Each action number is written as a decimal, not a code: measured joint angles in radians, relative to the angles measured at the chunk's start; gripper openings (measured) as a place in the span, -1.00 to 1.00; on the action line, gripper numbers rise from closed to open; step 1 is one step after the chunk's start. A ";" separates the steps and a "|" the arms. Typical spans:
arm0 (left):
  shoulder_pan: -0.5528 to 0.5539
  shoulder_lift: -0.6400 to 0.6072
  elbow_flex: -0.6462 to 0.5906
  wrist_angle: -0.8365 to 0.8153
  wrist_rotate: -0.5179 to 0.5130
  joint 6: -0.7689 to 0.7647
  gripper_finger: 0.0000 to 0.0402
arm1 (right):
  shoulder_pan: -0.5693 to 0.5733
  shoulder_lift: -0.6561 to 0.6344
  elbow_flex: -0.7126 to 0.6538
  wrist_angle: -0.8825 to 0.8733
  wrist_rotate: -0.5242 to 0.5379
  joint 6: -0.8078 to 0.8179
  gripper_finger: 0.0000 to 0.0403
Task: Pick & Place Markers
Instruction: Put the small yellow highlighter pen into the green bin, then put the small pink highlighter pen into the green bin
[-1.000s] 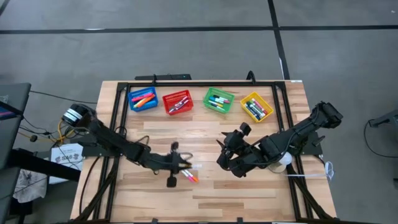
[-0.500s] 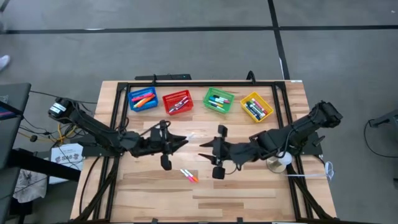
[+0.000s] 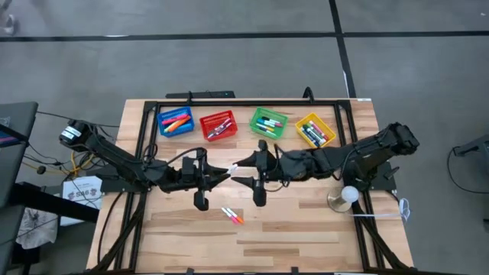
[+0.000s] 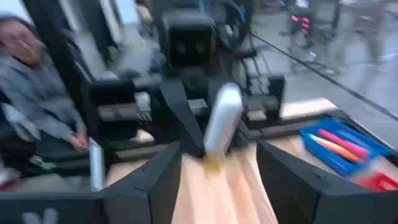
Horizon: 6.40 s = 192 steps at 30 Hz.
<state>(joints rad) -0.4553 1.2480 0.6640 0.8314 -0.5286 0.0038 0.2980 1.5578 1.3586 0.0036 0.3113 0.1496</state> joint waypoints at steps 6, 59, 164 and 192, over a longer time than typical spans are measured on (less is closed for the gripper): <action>0.000 0.000 0.000 0.004 0.013 0.000 -0.77 | -0.014 0.000 0.000 0.095 -0.062 -0.001 0.10; 0.052 -0.349 0.001 -0.589 0.094 -0.127 0.04 | -0.107 0.000 0.000 -0.009 -0.136 0.017 -0.87; 0.055 0.322 0.048 -0.691 0.476 -0.270 -0.32 | 0.242 -0.197 -0.001 -0.792 0.133 0.184 -0.19; 0.021 0.501 0.048 -0.668 0.480 -0.217 -0.42 | 0.250 -0.196 -0.077 -0.698 0.163 0.287 -0.18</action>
<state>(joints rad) -0.4343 1.7493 0.7120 0.1635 -0.0484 -0.2132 0.5476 1.3621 1.2819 -0.6942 0.4747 0.4370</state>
